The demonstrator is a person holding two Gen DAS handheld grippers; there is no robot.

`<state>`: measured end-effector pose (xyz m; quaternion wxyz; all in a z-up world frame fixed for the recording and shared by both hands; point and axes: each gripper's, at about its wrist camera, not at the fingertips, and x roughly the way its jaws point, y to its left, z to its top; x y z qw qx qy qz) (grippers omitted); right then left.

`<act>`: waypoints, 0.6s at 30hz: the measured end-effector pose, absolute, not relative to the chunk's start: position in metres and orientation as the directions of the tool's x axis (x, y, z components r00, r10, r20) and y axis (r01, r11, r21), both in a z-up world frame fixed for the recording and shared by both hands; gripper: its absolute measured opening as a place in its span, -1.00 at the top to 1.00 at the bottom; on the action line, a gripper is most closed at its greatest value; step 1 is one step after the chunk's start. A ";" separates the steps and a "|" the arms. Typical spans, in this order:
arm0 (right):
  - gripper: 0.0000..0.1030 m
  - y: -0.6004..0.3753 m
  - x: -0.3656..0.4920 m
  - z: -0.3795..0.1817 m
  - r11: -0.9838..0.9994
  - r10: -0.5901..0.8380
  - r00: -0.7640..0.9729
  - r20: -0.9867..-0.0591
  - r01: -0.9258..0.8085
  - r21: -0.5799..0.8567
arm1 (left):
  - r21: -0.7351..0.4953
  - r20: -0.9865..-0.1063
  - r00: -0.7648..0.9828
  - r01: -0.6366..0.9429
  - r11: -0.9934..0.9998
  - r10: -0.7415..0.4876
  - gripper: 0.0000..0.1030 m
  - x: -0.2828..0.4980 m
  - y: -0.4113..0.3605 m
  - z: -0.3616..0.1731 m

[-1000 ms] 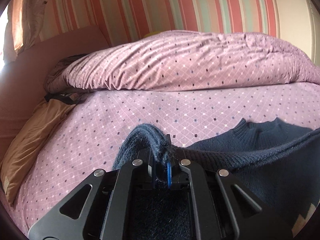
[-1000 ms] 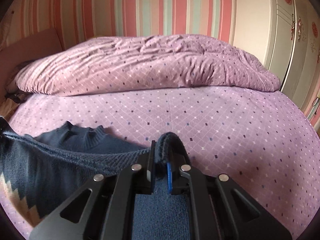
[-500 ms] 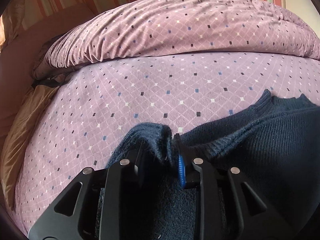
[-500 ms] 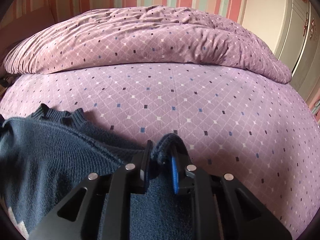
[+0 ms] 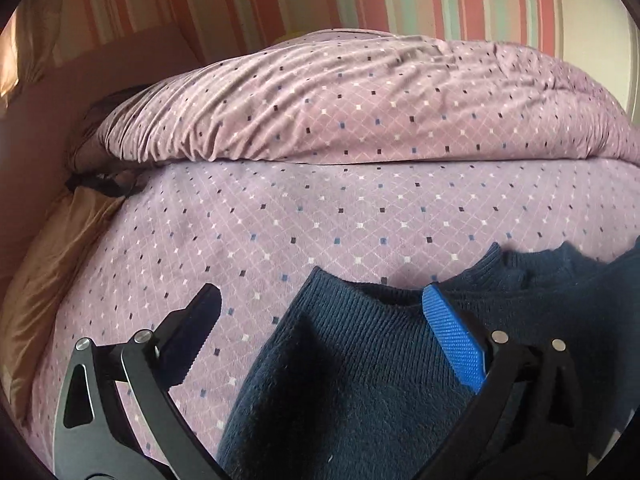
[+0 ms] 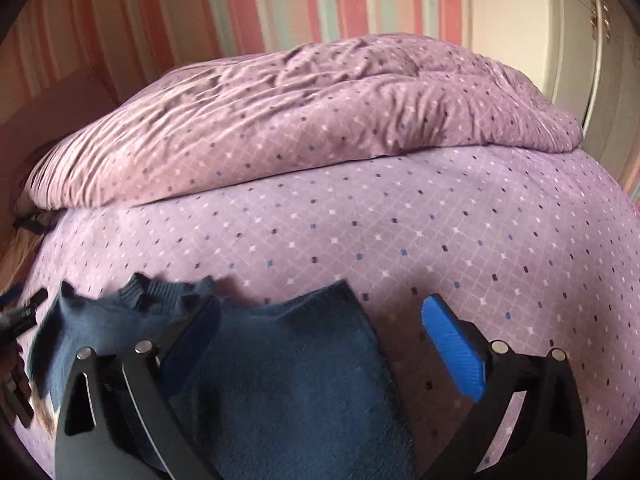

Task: Fold small clothes
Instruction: 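Open both tools to release the folded hem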

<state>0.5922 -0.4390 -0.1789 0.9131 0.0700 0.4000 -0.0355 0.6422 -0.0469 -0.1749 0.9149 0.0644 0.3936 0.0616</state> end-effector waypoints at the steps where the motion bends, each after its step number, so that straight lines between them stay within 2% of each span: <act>1: -0.96 -0.432 0.589 -0.179 0.990 -0.003 0.677 -0.736 0.106 0.093 | 0.156 -0.717 0.678 -0.066 0.985 0.160 -0.94 0.640 -0.045 -0.176; 5: -0.96 -0.406 0.586 -0.198 0.984 0.122 0.640 -0.759 0.022 0.177 | 0.091 -0.751 0.651 -0.065 0.994 0.111 -0.94 0.637 -0.040 -0.193; 9: -0.96 -0.389 0.601 -0.235 0.995 0.067 0.569 -0.820 0.025 0.099 | 0.097 -0.792 0.600 -0.064 0.993 0.116 -0.94 0.645 -0.041 -0.223; 14: -0.97 -0.399 0.622 -0.274 0.992 0.048 0.473 -0.880 0.079 0.097 | 0.082 -0.866 0.490 -0.052 0.995 0.097 -0.94 0.663 -0.034 -0.268; 18: -0.97 -0.396 0.631 -0.281 0.996 0.016 0.455 -0.891 0.070 0.054 | 0.093 -0.865 0.492 -0.046 0.995 0.103 -0.94 0.669 -0.033 -0.272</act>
